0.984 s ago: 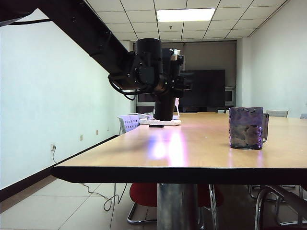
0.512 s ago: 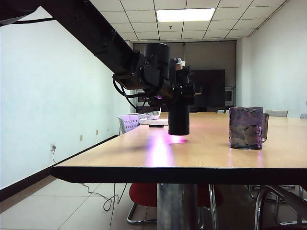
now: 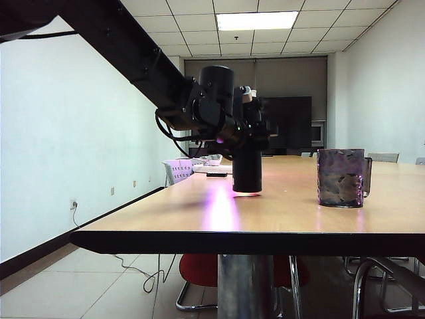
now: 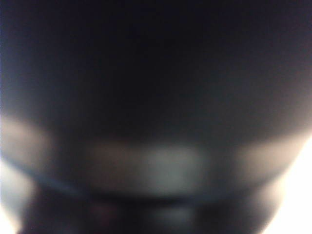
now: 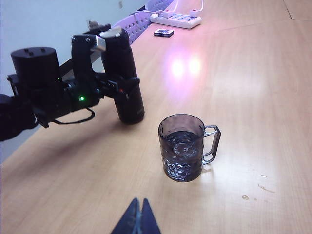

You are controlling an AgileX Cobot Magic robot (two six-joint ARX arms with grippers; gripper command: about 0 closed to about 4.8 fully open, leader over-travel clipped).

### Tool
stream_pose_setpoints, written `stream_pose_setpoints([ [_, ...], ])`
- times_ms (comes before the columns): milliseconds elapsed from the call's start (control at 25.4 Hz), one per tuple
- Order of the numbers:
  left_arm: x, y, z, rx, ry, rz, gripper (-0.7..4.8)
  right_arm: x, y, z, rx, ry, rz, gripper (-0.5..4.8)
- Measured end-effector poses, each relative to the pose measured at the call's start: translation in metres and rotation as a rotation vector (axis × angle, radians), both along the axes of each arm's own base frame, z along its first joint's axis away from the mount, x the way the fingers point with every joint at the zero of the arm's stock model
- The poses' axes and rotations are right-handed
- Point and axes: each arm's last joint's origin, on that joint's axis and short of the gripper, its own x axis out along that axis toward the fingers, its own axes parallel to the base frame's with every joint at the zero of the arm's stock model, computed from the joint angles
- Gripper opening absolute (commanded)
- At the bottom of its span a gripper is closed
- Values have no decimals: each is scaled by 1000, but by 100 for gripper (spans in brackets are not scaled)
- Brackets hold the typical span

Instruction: Pick up the black thermos cup, pour some water from it into the cup, and then put the thermos cup back on the table.

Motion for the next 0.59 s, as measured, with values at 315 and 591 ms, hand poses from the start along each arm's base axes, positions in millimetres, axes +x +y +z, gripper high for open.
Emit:
stream_pose_setpoints([
  [315,0,0,8,-26,-38,-3,479,0,0,0,0,0,0,-1],
  [591,-5,0,12,35,61,-21,479,0,0,0,0,0,0,-1],
])
